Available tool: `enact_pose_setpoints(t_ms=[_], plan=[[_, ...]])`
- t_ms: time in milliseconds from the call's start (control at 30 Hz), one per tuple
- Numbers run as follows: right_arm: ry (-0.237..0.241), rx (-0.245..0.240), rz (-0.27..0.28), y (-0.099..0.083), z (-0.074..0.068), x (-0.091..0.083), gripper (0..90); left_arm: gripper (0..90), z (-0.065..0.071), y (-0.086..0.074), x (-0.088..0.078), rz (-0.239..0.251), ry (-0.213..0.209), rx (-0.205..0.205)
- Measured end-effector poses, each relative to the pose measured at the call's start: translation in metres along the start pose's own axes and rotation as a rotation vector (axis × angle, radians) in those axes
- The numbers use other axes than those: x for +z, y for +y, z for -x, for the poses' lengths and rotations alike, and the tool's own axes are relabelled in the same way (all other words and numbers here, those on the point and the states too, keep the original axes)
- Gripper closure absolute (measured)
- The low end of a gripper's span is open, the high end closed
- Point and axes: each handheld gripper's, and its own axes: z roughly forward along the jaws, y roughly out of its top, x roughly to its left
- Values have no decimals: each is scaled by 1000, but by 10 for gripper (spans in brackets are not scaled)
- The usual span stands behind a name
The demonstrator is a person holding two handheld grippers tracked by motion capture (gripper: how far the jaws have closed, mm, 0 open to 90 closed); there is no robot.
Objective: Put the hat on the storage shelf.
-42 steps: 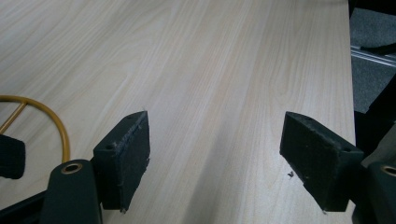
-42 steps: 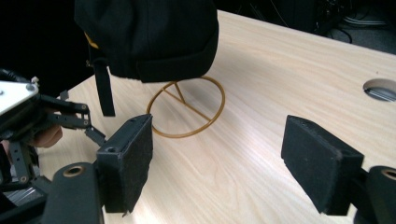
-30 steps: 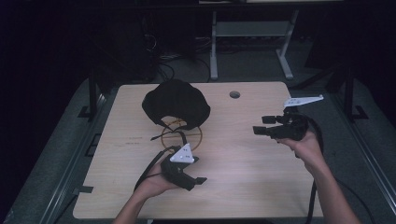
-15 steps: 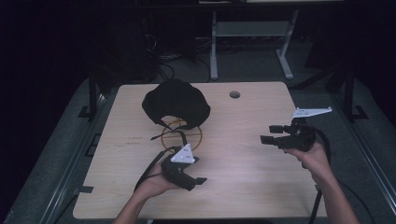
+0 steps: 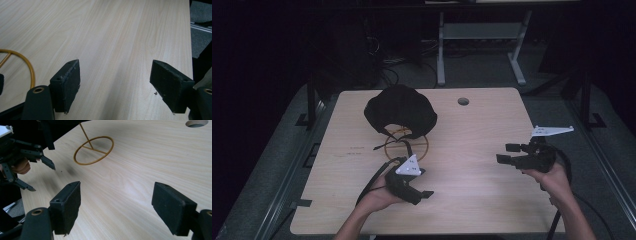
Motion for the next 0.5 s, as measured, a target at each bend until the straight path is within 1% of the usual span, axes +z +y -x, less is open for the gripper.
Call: enact_pose_setpoints(t_ms=[300,367,500], plan=[[0,7,-4,-19,0,-1,221,242,0,-1,1,-5,-1,1],[-7,9,-9,-24,-2,-2,219,242,0,-1,1,-5,-1,0],[-6,10,-5,-30,-2,-3,214,242,0,-1,1,-5,1,0]])
